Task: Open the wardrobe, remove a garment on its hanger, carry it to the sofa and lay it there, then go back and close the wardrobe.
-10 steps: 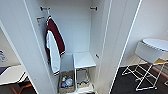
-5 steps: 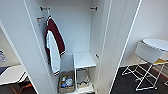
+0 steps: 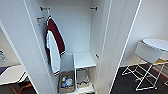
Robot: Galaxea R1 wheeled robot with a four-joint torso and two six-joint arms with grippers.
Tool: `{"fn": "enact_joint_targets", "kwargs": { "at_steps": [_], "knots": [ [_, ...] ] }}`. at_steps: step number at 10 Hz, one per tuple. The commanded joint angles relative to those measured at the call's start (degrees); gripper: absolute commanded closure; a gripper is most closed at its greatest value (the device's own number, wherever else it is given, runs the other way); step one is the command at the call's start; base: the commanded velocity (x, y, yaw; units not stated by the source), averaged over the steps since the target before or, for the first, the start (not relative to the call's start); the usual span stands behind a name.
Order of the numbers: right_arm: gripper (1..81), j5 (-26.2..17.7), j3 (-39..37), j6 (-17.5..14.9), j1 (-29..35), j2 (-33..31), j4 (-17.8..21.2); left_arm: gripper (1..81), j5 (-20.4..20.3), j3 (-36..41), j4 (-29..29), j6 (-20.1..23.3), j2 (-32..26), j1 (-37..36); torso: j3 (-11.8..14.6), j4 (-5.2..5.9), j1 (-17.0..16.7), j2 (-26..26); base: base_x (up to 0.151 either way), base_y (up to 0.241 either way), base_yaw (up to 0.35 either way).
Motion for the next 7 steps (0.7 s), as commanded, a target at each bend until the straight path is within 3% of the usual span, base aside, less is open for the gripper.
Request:
{"fn": "enact_joint_targets", "kwargs": {
  "at_steps": [1,3,7],
  "knots": [
    [1.0,-2.8,0.2,-1.8,1.6,0.2,-0.5,1.0,-0.9,-0.7,-14.6,12.6,-0.2,-4.7,0.0,0.0,0.0,0.0,0.0,0.0,0.0],
    [1.0,-5.0,0.7,-3.2,1.1,0.5,-0.6,1.0,-0.8,-0.7,-14.3,12.9,0.0,-4.7,0.0,0.0,0.0,0.0,0.0,0.0,0.0],
    [1.0,-5.2,0.9,-4.0,1.2,0.4,-0.6,1.0,-0.8,-0.7,-13.9,13.0,0.1,-4.5,0.0,0.0,0.0,0.0,0.0,0.0,0.0]
  ]
}}
